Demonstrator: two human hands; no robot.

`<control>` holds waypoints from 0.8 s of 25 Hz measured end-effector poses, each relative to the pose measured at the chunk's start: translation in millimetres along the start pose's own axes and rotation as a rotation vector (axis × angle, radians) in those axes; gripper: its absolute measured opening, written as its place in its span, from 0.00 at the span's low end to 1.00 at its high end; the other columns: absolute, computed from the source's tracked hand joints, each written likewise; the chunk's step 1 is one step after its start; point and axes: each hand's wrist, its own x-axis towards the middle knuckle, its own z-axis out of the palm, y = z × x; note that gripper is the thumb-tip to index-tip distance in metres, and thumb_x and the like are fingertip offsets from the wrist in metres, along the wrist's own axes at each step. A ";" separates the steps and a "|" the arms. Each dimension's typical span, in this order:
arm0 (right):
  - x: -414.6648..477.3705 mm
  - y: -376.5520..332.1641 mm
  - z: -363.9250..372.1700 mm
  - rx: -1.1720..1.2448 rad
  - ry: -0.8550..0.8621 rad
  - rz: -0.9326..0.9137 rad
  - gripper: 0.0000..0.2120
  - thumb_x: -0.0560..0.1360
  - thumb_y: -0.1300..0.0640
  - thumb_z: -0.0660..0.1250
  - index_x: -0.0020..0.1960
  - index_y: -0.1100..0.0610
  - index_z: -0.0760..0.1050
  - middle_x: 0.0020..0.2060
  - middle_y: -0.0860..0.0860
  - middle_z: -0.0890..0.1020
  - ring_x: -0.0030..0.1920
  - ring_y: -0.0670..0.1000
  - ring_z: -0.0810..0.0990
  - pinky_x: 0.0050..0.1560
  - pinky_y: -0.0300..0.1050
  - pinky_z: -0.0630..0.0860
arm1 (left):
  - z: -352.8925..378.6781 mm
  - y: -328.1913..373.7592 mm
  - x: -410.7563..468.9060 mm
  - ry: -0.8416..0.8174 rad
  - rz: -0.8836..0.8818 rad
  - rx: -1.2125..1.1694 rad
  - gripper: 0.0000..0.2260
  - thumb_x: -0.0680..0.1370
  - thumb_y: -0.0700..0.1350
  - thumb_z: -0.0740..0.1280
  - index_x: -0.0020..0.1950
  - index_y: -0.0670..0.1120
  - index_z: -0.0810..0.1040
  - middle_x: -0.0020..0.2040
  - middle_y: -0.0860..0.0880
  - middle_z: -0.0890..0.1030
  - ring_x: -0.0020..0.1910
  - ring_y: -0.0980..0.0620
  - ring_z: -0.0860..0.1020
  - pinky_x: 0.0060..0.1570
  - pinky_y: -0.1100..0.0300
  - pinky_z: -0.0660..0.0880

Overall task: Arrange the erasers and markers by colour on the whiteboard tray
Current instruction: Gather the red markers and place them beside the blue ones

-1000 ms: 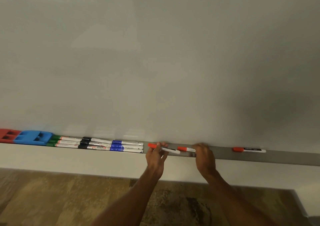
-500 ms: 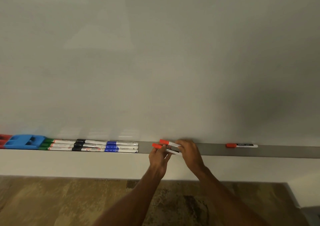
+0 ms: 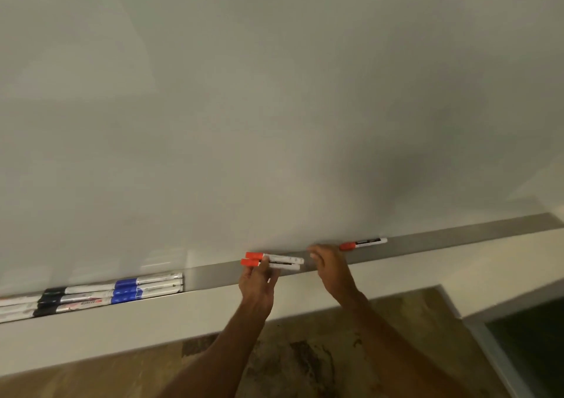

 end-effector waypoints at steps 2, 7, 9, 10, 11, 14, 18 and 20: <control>-0.4 26.2 -20.5 -0.047 0.074 0.075 0.09 0.78 0.64 0.61 0.54 0.63 0.79 0.51 0.60 0.81 0.55 0.57 0.77 0.59 0.49 0.74 | 6.4 -6.4 3.3 -0.004 -0.019 0.003 0.06 0.78 0.34 0.64 0.53 0.41 0.75 0.48 0.43 0.77 0.47 0.47 0.77 0.39 0.57 0.81; -1.1 63.2 -47.1 -0.216 0.134 0.065 0.11 0.76 0.66 0.64 0.55 0.61 0.80 0.52 0.59 0.82 0.56 0.60 0.78 0.61 0.52 0.74 | 8.0 -15.3 12.5 -0.009 -0.035 0.052 0.05 0.78 0.35 0.64 0.47 0.44 0.75 0.45 0.44 0.77 0.44 0.49 0.78 0.44 0.57 0.79; 1.1 68.3 -47.0 -0.275 0.084 0.069 0.12 0.76 0.65 0.64 0.57 0.59 0.80 0.52 0.57 0.82 0.56 0.59 0.78 0.60 0.52 0.74 | 4.8 -14.0 15.3 -0.022 -0.033 0.051 0.04 0.78 0.35 0.64 0.48 0.43 0.75 0.46 0.44 0.78 0.45 0.48 0.78 0.49 0.55 0.77; 1.6 70.4 -46.1 -0.287 0.102 0.044 0.12 0.74 0.66 0.65 0.55 0.59 0.81 0.50 0.58 0.83 0.54 0.60 0.80 0.58 0.53 0.77 | 4.2 -13.9 16.2 -0.028 -0.034 0.057 0.04 0.78 0.35 0.64 0.50 0.43 0.75 0.47 0.43 0.78 0.46 0.48 0.78 0.49 0.55 0.77; 1.5 73.3 -43.5 -0.291 0.135 0.000 0.12 0.72 0.69 0.67 0.53 0.60 0.82 0.46 0.59 0.84 0.50 0.61 0.82 0.54 0.53 0.79 | 4.4 -14.4 17.1 -0.032 -0.034 0.064 0.04 0.78 0.35 0.63 0.52 0.42 0.74 0.48 0.43 0.78 0.46 0.48 0.78 0.49 0.54 0.77; 3.8 69.1 -39.5 -0.275 0.156 -0.052 0.12 0.66 0.71 0.72 0.47 0.61 0.83 0.41 0.59 0.84 0.42 0.60 0.84 0.46 0.53 0.82 | 3.7 -13.9 16.7 -0.036 -0.033 0.060 0.04 0.78 0.34 0.63 0.51 0.41 0.74 0.48 0.41 0.77 0.46 0.47 0.78 0.52 0.52 0.75; 15.1 67.9 -31.6 -0.377 0.011 0.049 0.14 0.73 0.57 0.71 0.57 0.58 0.78 0.52 0.55 0.82 0.54 0.57 0.81 0.57 0.48 0.77 | 2.9 -13.1 15.3 -0.040 -0.038 0.067 0.04 0.78 0.34 0.63 0.51 0.41 0.74 0.48 0.41 0.77 0.46 0.46 0.78 0.51 0.51 0.76; 13.2 66.7 -26.6 -0.458 -0.070 0.112 0.15 0.76 0.49 0.65 0.60 0.54 0.74 0.57 0.52 0.79 0.58 0.53 0.78 0.59 0.44 0.74 | 0.0 -10.8 14.4 -0.050 -0.035 0.068 0.05 0.78 0.34 0.63 0.53 0.40 0.74 0.48 0.41 0.77 0.46 0.46 0.77 0.51 0.51 0.76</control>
